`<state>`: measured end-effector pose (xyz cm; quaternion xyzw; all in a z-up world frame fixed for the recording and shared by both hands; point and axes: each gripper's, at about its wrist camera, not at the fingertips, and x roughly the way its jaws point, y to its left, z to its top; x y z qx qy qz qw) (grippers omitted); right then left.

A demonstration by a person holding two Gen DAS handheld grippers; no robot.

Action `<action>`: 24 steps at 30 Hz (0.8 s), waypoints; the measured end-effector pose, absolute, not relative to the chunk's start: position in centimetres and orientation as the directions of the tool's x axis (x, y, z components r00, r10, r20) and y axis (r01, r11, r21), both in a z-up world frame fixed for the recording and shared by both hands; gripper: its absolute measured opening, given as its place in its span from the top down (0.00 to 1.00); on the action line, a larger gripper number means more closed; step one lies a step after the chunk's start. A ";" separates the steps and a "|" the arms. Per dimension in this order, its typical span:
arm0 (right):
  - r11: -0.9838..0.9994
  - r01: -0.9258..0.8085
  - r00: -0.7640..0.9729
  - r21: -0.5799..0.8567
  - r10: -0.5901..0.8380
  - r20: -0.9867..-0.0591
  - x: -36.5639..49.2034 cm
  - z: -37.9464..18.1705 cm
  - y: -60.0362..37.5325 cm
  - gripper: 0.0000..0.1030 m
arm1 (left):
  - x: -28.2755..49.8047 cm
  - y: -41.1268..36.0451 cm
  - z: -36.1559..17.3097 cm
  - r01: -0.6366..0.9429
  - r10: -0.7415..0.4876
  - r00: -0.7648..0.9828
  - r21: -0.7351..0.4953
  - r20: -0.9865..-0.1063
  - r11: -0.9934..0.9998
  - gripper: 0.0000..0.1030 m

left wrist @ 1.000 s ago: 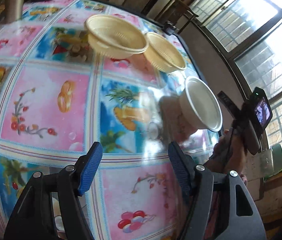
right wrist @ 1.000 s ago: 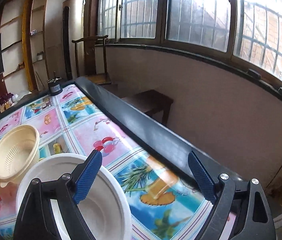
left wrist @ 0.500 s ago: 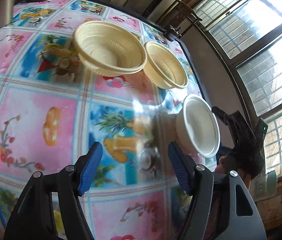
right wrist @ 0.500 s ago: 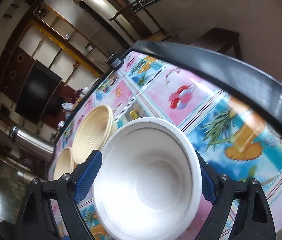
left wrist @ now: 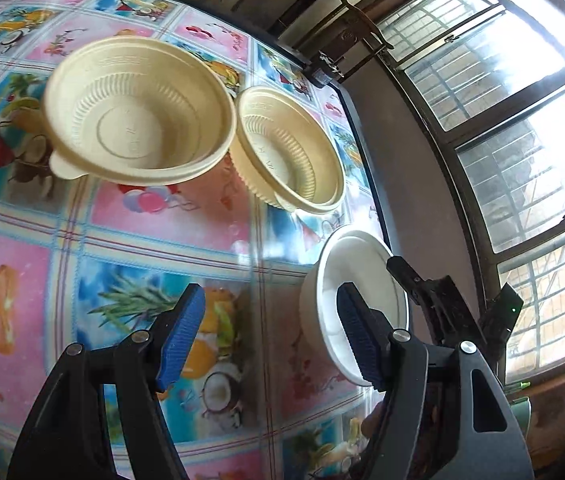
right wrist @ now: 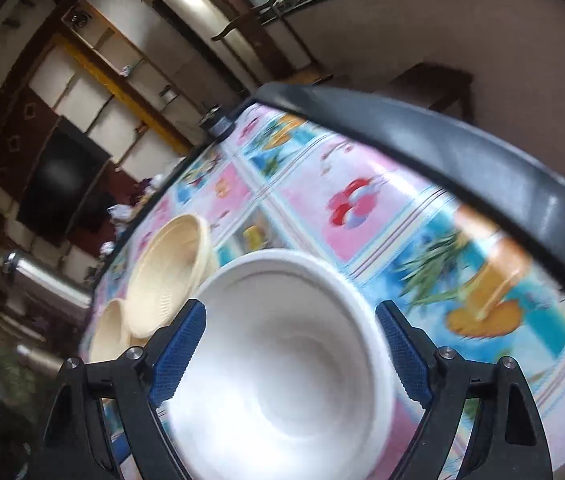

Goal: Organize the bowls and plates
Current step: 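Move both grippers toward a second white foam bowl, then close both grippers on the second white bowl's rim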

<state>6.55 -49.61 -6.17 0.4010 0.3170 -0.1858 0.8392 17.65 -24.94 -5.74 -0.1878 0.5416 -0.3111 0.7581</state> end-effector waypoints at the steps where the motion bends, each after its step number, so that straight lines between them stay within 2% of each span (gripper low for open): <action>1: 0.614 0.533 0.744 0.582 -0.014 -0.668 6.8 -6.1 -49.4 0.14 | 17.7 -24.9 -5.8 0.269 -0.677 0.221 -0.623 -0.702 0.734 0.35; 6: 0.563 0.325 0.771 0.760 0.308 -0.558 9.1 -7.0 -47.4 0.13 | 18.2 -22.7 -6.7 0.226 -0.677 0.247 -0.638 -0.693 0.736 0.35; 8: 0.551 0.281 0.762 0.785 0.368 -0.532 9.5 -7.1 -46.7 0.13 | 18.6 -21.8 -6.9 0.216 -0.672 0.257 -0.636 -0.695 0.741 0.35; 13: 0.607 0.430 0.782 0.669 0.120 -0.612 9.1 -6.4 -48.0 0.13 | 19.1 -20.0 -7.3 0.192 -0.681 0.259 -0.655 -0.685 0.731 0.35; 15: 0.609 0.427 0.773 0.668 0.138 -0.619 9.3 -6.5 -48.1 0.15 | 19.2 -19.7 -7.4 0.188 -0.686 0.259 -0.661 -0.680 0.726 0.35; 17: 0.628 0.421 0.751 0.654 0.162 -0.640 9.8 -6.7 -47.4 0.29 | 19.2 -19.7 -7.3 0.198 -0.692 0.265 -0.665 -0.671 0.720 0.35; 18: 0.649 0.430 0.733 0.628 0.155 -0.662 9.7 -6.6 -46.9 0.33 | 19.0 -19.8 -7.1 0.212 -0.698 0.270 -0.667 -0.663 0.715 0.35; 20: 0.684 0.448 0.692 0.576 0.142 -0.708 9.1 -7.1 -45.7 0.49 | 18.7 -20.0 -6.5 0.245 -0.710 0.277 -0.667 -0.648 0.704 0.35; 24: 0.669 0.444 0.671 0.596 0.192 -0.716 8.7 -7.7 -45.4 0.48 | 18.4 -21.2 -5.7 0.305 -0.736 0.273 -0.670 -0.620 0.677 0.35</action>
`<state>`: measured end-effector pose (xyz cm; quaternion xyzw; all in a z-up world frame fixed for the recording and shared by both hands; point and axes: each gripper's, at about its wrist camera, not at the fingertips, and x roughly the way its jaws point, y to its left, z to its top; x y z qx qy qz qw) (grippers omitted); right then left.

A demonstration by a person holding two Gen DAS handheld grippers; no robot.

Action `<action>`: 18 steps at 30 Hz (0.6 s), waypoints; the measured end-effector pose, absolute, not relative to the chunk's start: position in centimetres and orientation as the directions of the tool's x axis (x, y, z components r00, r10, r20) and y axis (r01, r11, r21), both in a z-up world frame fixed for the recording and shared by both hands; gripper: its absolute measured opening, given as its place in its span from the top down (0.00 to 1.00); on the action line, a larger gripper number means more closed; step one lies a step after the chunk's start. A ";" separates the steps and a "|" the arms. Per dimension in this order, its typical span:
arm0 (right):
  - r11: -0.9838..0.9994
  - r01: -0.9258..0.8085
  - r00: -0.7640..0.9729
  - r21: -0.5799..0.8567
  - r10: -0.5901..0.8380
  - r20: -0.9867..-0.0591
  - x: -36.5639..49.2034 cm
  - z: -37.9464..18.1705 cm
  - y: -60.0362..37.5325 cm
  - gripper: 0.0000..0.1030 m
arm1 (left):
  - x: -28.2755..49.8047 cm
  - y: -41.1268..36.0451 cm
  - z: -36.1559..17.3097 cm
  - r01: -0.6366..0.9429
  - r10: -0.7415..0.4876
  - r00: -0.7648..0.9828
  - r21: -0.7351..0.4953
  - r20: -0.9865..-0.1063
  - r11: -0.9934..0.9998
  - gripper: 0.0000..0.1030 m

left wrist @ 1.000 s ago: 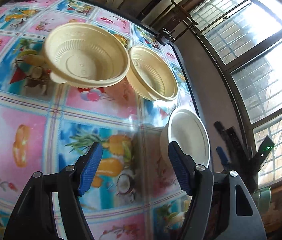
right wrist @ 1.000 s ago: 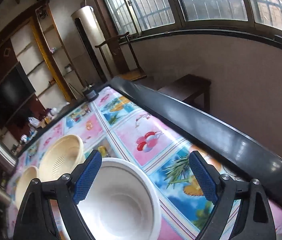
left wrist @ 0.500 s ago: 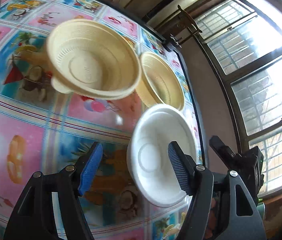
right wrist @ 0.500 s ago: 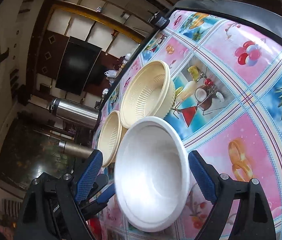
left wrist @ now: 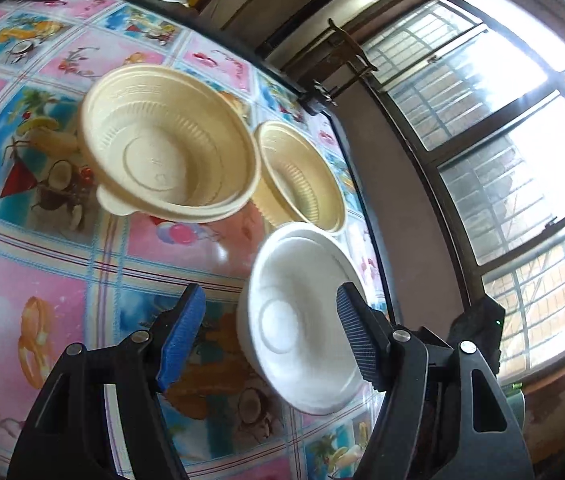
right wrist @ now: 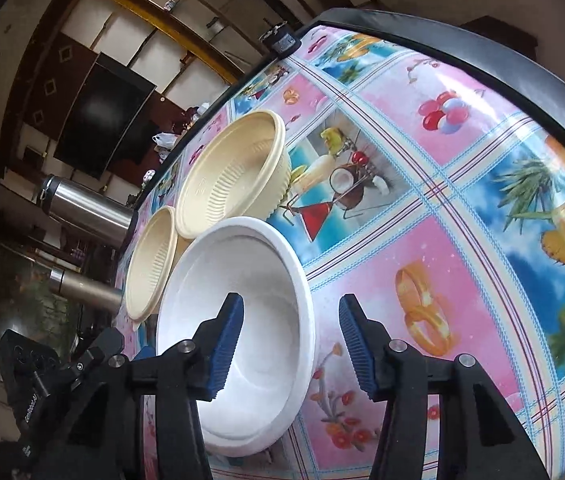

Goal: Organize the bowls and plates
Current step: 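Close both grippers on the second white bowl's rim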

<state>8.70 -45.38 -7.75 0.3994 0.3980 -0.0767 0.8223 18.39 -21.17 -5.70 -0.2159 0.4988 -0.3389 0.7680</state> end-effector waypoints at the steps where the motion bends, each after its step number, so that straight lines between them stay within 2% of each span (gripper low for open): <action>1: 0.668 0.449 0.672 0.593 0.186 -0.717 8.5 -7.8 -45.5 0.48 | 18.3 -21.4 -5.7 0.315 -0.743 0.268 -0.673 -0.613 0.669 0.35; 9: 0.644 0.466 0.678 0.607 0.182 -0.713 7.8 -7.9 -46.0 0.48 | 18.8 -22.5 -6.9 0.299 -0.765 0.201 -0.706 -0.611 0.642 0.35; 14: 0.638 0.470 0.692 0.610 0.163 -0.703 7.5 -7.8 -46.1 0.48 | 18.8 -22.2 -6.7 0.301 -0.774 0.214 -0.714 -0.596 0.632 0.35; 18: 0.644 0.463 0.699 0.608 0.156 -0.698 7.4 -7.5 -45.9 0.48 | 18.8 -22.1 -7.2 0.290 -0.753 0.222 -0.695 -0.620 0.658 0.36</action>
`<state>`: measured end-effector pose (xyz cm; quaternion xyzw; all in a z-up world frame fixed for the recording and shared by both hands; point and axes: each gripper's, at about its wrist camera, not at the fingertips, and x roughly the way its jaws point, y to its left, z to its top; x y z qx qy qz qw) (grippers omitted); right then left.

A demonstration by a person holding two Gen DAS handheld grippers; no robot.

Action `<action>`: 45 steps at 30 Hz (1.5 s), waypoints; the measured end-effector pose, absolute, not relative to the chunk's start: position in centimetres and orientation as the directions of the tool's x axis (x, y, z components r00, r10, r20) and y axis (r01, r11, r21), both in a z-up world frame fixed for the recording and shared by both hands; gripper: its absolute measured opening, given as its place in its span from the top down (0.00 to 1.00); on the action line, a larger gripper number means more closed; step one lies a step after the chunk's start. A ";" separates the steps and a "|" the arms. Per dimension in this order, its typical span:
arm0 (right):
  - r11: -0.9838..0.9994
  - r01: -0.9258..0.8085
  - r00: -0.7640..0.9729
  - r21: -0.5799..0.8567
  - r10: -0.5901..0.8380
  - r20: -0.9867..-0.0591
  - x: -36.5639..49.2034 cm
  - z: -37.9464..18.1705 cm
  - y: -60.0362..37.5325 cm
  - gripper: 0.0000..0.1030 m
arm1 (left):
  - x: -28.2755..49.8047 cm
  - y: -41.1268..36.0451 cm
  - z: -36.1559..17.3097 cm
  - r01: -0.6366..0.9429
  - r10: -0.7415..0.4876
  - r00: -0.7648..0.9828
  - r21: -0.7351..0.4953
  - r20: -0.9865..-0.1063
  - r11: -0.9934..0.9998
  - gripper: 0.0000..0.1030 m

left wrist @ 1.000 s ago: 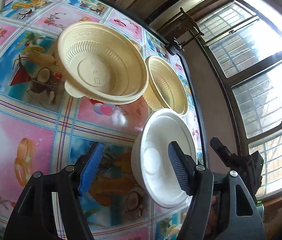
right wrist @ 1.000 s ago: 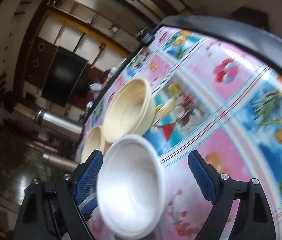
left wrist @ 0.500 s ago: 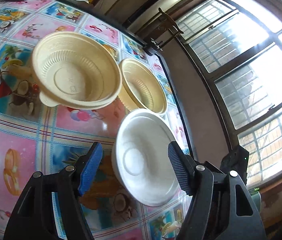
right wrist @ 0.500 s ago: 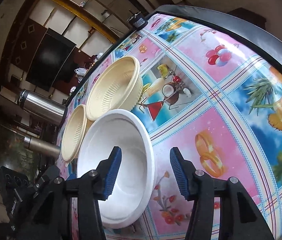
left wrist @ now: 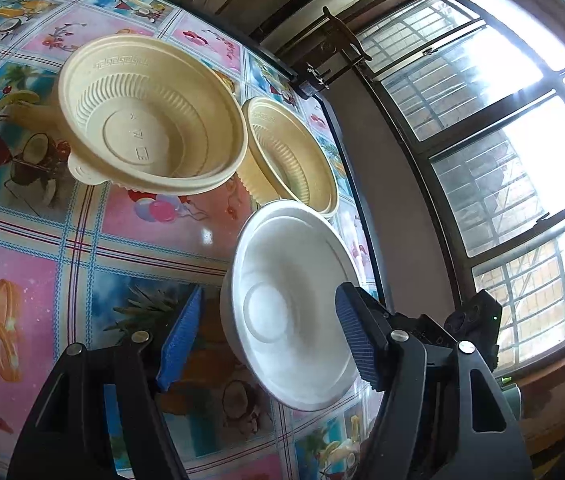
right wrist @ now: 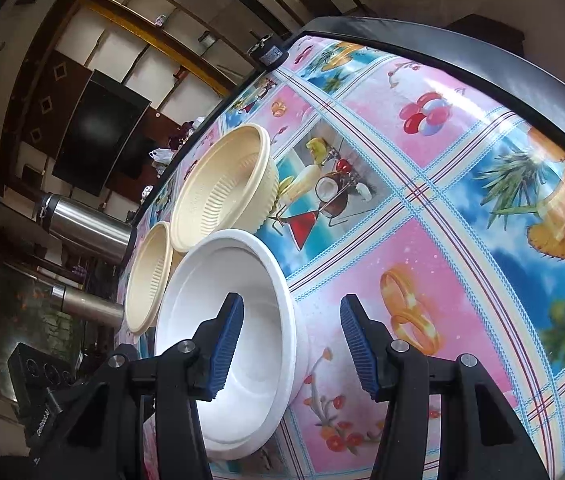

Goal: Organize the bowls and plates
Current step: 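Close both grippers on the second white bowl's rim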

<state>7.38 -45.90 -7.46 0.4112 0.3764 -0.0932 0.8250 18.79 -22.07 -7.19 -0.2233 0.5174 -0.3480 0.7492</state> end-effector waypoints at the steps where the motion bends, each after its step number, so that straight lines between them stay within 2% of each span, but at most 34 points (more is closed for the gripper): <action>1: 0.649 0.463 0.700 0.604 0.150 -0.698 7.4 -7.4 -45.8 0.48 | 18.8 -22.0 -7.3 0.285 -0.744 0.226 -0.688 -0.629 0.668 0.41; 6: 0.656 0.465 0.702 0.594 0.135 -0.699 7.2 -7.2 -45.8 0.48 | 19.1 -21.6 -7.9 0.262 -0.712 0.247 -0.662 -0.657 0.702 0.62; 15: 0.669 0.481 0.694 0.566 0.103 -0.712 7.2 -7.0 -45.7 0.50 | 18.9 -21.6 -8.1 0.262 -0.705 0.249 -0.654 -0.664 0.709 0.72; 17: 0.672 0.481 0.694 0.563 0.100 -0.713 7.2 -7.0 -45.7 0.56 | 18.9 -21.6 -8.2 0.263 -0.707 0.247 -0.656 -0.663 0.707 0.73; 21: 0.691 0.477 0.685 0.543 0.094 -0.722 7.4 -6.9 -45.3 0.68 | 18.7 -21.8 -8.1 0.272 -0.713 0.240 -0.659 -0.659 0.701 0.80; 23: 0.697 0.480 0.683 0.533 0.084 -0.725 7.3 -6.8 -45.2 0.77 | 18.6 -22.0 -8.0 0.282 -0.716 0.240 -0.659 -0.655 0.698 0.88; 24: 0.697 0.483 0.683 0.530 0.079 -0.726 7.3 -6.8 -45.2 0.79 | 18.6 -22.0 -7.9 0.287 -0.718 0.240 -0.659 -0.654 0.696 0.91; 27: 0.692 0.486 0.684 0.533 0.078 -0.725 7.3 -6.9 -45.3 0.88 | 18.6 -22.1 -7.9 0.296 -0.715 0.245 -0.652 -0.655 0.698 0.95; 29: 0.692 0.483 0.688 0.536 0.079 -0.721 7.2 -6.8 -45.2 0.91 | 18.6 -22.1 -8.0 0.293 -0.713 0.246 -0.650 -0.657 0.701 0.95; 45: 0.715 0.490 0.694 0.499 0.026 -0.720 7.2 -6.6 -44.4 0.91 | 18.5 -21.9 -8.2 0.285 -0.709 0.259 -0.649 -0.656 0.705 0.96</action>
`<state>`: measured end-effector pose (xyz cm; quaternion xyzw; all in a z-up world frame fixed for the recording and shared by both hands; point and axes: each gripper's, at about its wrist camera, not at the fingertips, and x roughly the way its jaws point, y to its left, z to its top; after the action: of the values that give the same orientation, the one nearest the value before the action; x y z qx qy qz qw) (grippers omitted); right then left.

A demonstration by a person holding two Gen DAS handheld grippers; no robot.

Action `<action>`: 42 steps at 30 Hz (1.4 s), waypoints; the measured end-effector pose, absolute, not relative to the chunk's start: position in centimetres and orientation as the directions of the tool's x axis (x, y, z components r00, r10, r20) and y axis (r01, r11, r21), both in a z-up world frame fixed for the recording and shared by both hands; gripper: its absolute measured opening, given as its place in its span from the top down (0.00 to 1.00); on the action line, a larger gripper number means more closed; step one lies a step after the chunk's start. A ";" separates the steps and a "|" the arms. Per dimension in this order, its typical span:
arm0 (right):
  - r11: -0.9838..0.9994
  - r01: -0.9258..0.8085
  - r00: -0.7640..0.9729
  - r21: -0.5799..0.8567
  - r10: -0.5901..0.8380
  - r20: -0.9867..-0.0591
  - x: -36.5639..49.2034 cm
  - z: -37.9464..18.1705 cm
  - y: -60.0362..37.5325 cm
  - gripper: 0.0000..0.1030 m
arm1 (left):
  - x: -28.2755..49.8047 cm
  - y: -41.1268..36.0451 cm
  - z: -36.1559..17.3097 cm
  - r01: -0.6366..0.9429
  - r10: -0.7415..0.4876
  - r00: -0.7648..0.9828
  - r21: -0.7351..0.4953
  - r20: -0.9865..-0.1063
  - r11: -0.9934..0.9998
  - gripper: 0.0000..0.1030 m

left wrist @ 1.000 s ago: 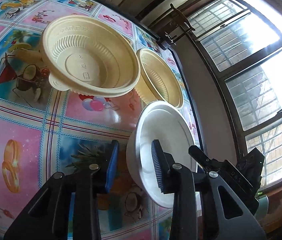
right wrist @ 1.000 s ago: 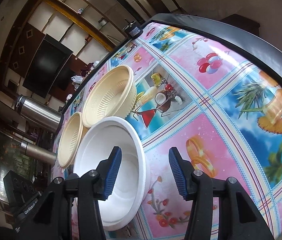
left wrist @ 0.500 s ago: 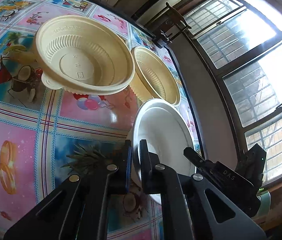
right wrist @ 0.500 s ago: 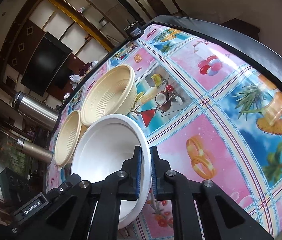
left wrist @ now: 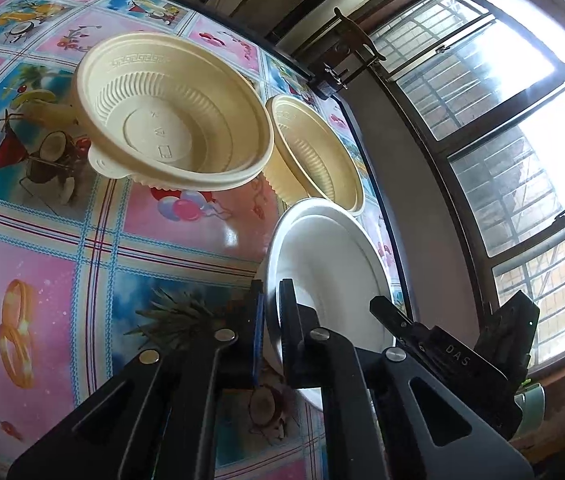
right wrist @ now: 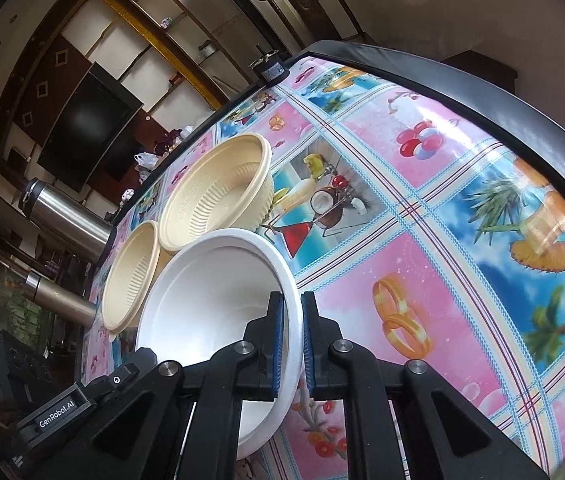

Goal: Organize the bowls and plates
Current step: 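Close both grippers on the second white bowl's rim, then lift the white foam bowl with both grippers and carry it toward the red plate stack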

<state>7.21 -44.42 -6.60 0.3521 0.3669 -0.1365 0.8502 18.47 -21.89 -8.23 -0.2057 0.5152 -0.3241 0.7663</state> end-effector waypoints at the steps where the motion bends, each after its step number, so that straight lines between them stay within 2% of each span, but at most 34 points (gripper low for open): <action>1: 0.715 0.491 0.695 0.498 0.024 -0.719 7.2 -6.6 -44.4 0.91 | 18.5 -21.9 -8.2 0.284 -0.708 0.259 -0.649 -0.657 0.706 0.96; 10: 0.710 0.481 0.708 0.514 0.031 -0.705 6.6 -6.9 -43.5 0.91 | 17.5 -20.5 -8.1 0.266 -0.696 0.279 -0.643 -0.661 0.718 0.96; 17: 0.755 0.412 0.717 0.511 0.077 -0.693 6.6 -6.9 -39.9 0.90 | 15.2 -15.9 -8.5 0.211 -0.689 0.331 -0.661 -0.644 0.720 0.96; 26: 0.823 0.329 0.726 0.463 0.094 -0.681 5.7 -6.8 -34.0 0.90 | 12.1 -10.5 -8.6 0.148 -0.623 0.386 -0.621 -0.681 0.770 0.95; 42: 0.825 0.266 0.716 0.498 0.176 -0.675 0.2 -8.5 -27.8 0.93 | 5.9 -6.4 -9.0 0.124 -0.548 0.386 -0.547 -0.742 0.828 0.94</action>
<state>0.15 -27.79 -8.49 0.2944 0.3759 -0.0255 0.8783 5.93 -6.41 -8.98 -0.2063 0.5134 -0.2085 0.8065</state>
